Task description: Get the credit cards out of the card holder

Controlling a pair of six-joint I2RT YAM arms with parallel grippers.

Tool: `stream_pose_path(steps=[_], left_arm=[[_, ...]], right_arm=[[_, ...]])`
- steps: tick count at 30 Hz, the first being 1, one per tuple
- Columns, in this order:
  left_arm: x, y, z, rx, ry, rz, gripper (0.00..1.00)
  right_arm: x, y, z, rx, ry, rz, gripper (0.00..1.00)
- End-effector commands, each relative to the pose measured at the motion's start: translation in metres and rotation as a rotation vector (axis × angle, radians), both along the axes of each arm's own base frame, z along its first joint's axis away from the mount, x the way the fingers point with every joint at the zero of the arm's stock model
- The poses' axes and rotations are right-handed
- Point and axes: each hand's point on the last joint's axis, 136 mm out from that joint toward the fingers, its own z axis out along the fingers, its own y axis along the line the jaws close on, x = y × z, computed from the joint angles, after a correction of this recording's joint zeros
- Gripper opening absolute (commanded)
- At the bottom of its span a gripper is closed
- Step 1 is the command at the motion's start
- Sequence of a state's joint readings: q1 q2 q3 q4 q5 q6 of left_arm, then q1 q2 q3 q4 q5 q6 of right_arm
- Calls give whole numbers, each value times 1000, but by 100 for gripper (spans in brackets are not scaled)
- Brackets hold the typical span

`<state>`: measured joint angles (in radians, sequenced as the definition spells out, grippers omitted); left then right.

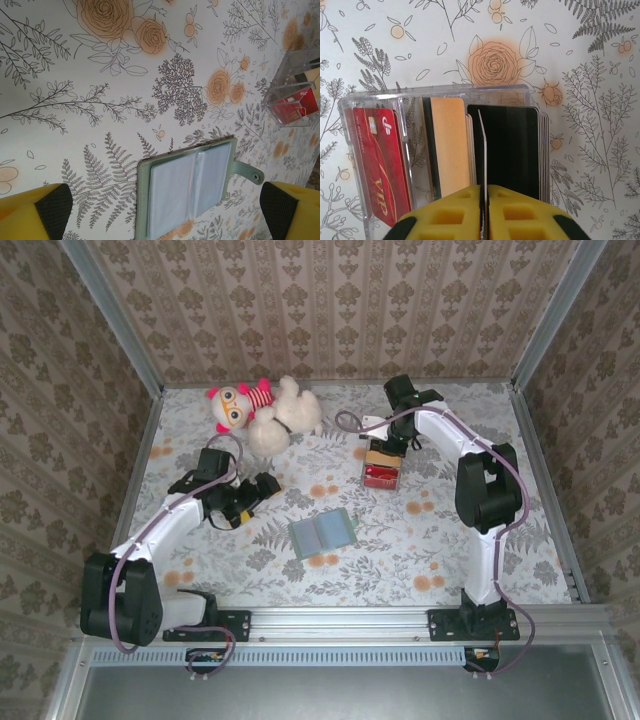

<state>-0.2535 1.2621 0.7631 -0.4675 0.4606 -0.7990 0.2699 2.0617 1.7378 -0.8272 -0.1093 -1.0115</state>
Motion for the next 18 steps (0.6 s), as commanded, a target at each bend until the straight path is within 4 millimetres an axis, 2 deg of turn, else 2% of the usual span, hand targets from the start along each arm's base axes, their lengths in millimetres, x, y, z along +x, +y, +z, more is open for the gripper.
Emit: stream_pose_path(steps=[1,6,12,15,18], left_arm=[[-2,0,-2,-10,5,-13,100],[-2,0,-1,-12,-1,-15,100],[-3,0,-3,-12,-1,-17,100],[-4,0,-4,-14,4,-18,100],[-6,-1,-4,-17,5,-18,100]], right_arm=[[11,5,4,-4,-39,-17,17],[26,7,29,46,-128,-92,29],[41,2,61,90,-229,-213,34],[40,2,76,130,-251,-270,39],[38,6,102,241,-308,-340,44]])
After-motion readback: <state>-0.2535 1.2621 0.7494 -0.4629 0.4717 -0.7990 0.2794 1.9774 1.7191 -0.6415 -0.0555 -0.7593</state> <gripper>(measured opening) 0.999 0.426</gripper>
